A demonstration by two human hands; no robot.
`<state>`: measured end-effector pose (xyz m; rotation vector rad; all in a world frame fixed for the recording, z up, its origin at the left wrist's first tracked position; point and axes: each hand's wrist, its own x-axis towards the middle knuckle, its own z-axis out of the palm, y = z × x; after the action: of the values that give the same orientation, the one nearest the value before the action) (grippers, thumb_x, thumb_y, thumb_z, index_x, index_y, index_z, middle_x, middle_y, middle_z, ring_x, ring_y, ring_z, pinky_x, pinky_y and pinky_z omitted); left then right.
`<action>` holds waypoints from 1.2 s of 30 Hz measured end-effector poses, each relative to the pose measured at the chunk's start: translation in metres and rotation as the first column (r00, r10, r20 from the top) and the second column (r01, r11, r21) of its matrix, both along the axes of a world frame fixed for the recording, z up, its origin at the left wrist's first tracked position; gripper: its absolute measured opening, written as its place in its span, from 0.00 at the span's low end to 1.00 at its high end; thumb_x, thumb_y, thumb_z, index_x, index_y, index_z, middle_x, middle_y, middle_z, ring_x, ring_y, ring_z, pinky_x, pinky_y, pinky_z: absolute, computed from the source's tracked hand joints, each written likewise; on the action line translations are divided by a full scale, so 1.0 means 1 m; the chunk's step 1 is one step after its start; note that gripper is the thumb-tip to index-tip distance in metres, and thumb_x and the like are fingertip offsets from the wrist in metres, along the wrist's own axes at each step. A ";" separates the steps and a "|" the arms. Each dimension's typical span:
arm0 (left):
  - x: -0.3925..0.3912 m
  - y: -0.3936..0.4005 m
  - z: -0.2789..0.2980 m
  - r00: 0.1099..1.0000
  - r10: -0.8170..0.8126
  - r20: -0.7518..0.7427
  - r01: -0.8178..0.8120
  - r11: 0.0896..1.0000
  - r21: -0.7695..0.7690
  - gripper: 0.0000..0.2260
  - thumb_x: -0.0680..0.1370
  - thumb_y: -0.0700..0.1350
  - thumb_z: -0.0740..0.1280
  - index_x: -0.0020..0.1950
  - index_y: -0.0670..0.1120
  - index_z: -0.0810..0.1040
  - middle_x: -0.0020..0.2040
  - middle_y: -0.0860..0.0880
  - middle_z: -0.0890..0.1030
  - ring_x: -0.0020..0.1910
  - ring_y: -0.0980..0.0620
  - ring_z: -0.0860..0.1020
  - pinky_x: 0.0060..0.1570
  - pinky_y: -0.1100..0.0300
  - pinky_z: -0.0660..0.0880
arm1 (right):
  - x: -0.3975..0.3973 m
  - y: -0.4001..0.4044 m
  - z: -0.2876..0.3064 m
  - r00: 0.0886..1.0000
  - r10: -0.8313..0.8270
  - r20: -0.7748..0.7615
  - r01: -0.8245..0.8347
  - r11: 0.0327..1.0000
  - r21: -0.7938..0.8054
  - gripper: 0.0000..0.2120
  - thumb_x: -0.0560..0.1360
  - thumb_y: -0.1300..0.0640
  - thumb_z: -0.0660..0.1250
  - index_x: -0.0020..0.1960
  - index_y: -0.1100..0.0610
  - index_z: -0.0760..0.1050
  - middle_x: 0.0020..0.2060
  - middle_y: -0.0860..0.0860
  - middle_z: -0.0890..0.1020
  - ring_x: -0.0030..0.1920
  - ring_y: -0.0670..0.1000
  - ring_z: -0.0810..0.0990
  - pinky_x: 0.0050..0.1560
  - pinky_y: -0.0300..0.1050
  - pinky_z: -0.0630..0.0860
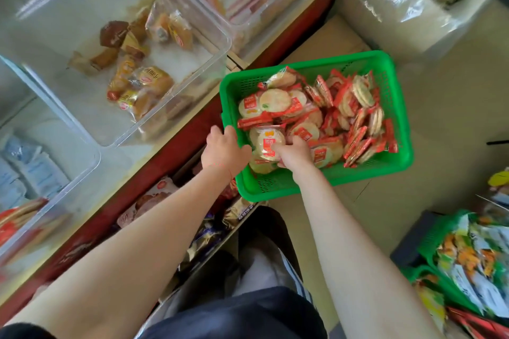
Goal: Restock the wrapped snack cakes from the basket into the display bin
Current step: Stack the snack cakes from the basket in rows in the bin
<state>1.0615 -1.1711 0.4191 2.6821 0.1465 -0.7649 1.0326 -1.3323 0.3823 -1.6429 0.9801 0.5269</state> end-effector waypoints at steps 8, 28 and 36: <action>0.021 -0.013 0.013 0.880 0.314 -0.355 -0.470 0.676 -0.567 0.20 0.70 0.53 0.76 0.57 0.47 0.78 0.51 0.48 0.84 0.46 0.50 0.83 0.47 0.53 0.81 | 0.010 -0.006 0.035 0.981 0.097 0.167 -0.150 0.927 0.344 0.08 0.76 0.50 0.66 0.49 0.50 0.83 0.42 0.47 0.85 0.41 0.47 0.82 0.39 0.42 0.78; 0.016 0.027 0.027 0.666 0.472 -0.578 -0.744 0.368 -0.557 0.09 0.76 0.39 0.68 0.56 0.41 0.77 0.49 0.41 0.83 0.42 0.47 0.83 0.41 0.52 0.83 | 0.078 -0.003 0.057 0.789 0.547 0.282 -0.315 0.752 -0.579 0.07 0.73 0.50 0.65 0.42 0.53 0.77 0.35 0.46 0.80 0.37 0.46 0.77 0.37 0.44 0.71; 0.007 0.086 0.083 0.697 0.594 -0.401 -0.672 0.346 -0.654 0.08 0.74 0.50 0.68 0.36 0.52 0.84 0.33 0.50 0.83 0.29 0.53 0.80 0.30 0.61 0.74 | 0.055 0.038 0.106 0.912 -0.059 0.407 -0.014 0.985 0.175 0.15 0.69 0.40 0.72 0.44 0.52 0.82 0.39 0.45 0.86 0.42 0.46 0.85 0.44 0.46 0.80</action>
<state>1.0680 -1.0856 0.5019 1.5249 0.6885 -0.5001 1.0871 -1.2941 0.4886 -1.5010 0.6202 0.2255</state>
